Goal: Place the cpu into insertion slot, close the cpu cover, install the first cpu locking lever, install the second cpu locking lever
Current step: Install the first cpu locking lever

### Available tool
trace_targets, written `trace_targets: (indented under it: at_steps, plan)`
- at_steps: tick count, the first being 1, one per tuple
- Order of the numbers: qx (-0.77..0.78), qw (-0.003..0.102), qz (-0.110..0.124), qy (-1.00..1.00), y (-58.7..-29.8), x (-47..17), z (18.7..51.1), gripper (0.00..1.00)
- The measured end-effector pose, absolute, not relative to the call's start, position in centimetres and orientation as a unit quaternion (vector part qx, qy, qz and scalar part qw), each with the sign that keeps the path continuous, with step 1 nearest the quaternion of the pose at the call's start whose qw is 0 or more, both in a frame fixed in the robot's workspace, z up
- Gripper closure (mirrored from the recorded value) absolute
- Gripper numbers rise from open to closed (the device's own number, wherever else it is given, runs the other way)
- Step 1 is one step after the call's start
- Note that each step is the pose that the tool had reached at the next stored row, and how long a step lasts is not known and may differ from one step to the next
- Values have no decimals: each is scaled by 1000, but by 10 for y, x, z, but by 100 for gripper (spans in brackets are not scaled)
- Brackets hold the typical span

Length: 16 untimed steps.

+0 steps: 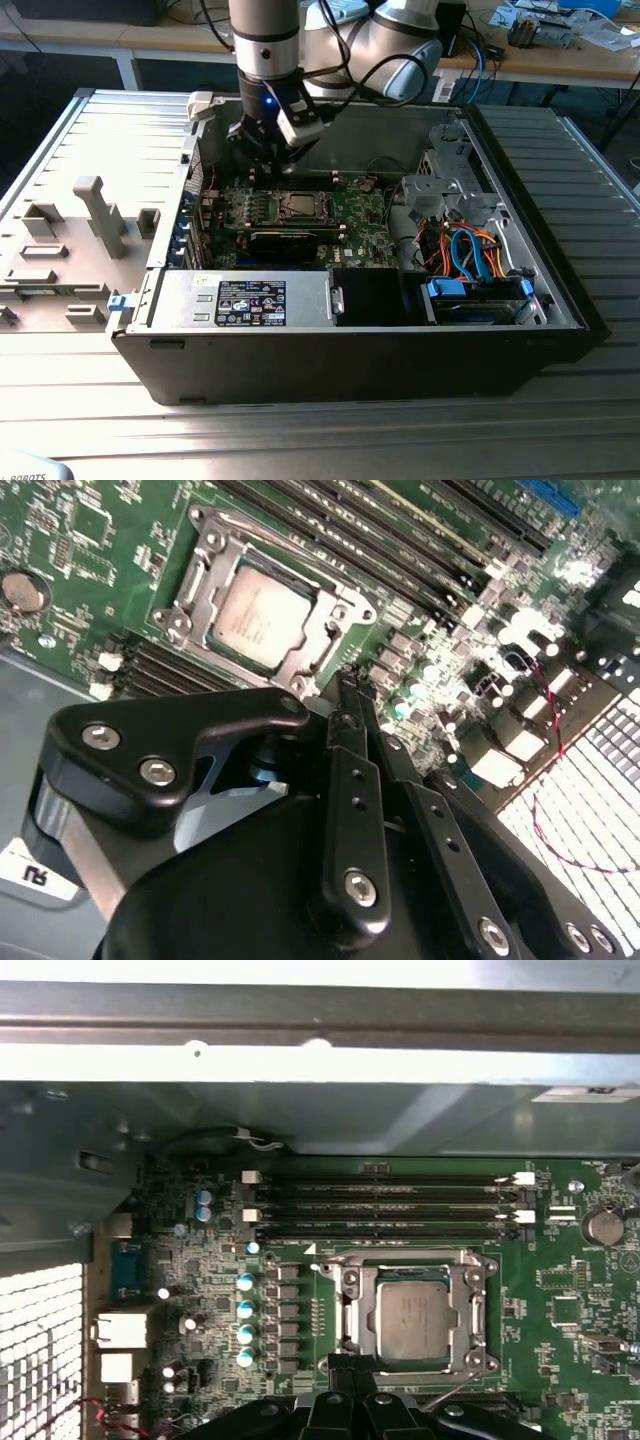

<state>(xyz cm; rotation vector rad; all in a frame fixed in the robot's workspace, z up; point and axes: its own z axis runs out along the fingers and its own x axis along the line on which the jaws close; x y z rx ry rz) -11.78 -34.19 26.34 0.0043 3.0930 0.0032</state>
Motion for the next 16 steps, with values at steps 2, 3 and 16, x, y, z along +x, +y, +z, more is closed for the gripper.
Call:
trace_targets:
  at_steps: [2, 3, 16]
  plan:
    - [1, 24, 1, 1000, -341, -121, 263, 89]
    - [1, 24, 1, 1000, -340, -122, 263, 89]
    - [1, 24, 1, 1000, -318, -138, 264, 89]
